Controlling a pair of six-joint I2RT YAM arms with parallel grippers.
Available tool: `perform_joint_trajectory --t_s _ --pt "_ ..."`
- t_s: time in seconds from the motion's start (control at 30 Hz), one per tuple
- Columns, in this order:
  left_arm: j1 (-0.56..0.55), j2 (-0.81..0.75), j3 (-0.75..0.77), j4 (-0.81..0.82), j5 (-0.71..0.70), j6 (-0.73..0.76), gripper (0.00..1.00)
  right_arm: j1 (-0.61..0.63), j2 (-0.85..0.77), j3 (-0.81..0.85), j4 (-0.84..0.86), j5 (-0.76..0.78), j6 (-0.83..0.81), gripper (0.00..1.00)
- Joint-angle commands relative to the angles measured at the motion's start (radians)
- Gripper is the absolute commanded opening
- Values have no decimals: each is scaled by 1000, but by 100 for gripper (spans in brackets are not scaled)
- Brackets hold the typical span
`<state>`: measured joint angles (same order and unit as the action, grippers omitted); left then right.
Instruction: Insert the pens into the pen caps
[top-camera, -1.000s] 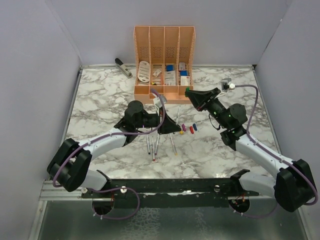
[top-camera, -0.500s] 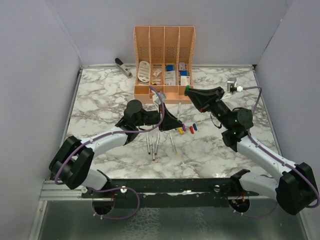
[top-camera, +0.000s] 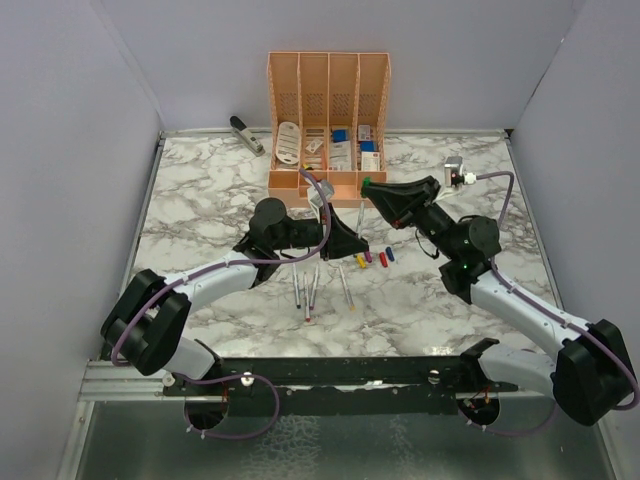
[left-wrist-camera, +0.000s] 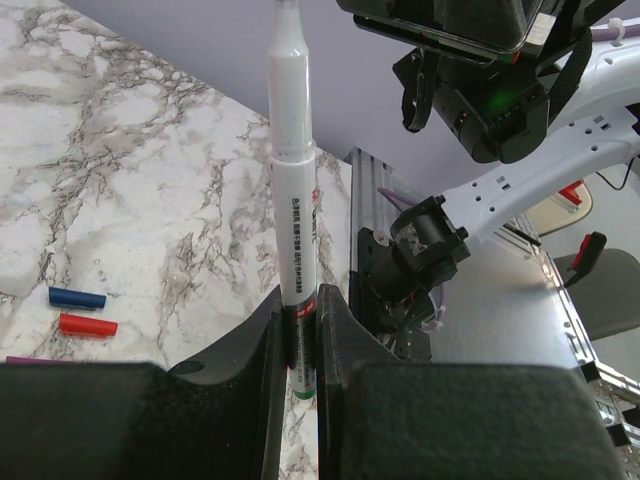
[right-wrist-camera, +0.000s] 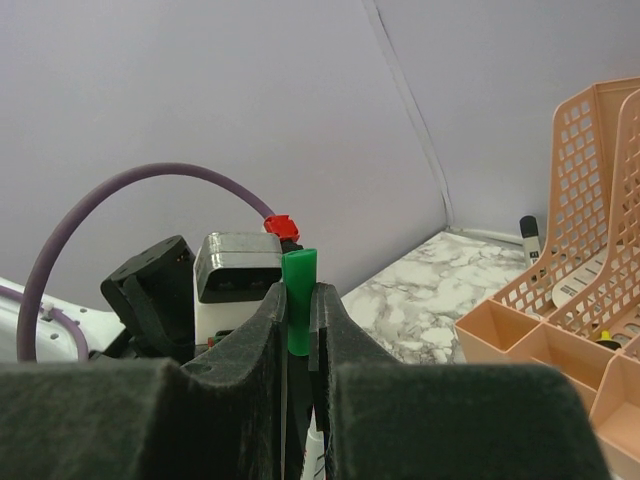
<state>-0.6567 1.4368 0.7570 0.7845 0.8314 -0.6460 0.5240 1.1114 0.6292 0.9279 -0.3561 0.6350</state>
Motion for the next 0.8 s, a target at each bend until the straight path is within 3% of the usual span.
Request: perform_joint_trajectory --t_s 0.0,0.77 --pt "-5 -9 20 42 1 5 0 14 13 7 8 -8 -5 1" --pt "-4 -52 -19 42 -38 29 0 21 -16 18 -61 17 -60 1"
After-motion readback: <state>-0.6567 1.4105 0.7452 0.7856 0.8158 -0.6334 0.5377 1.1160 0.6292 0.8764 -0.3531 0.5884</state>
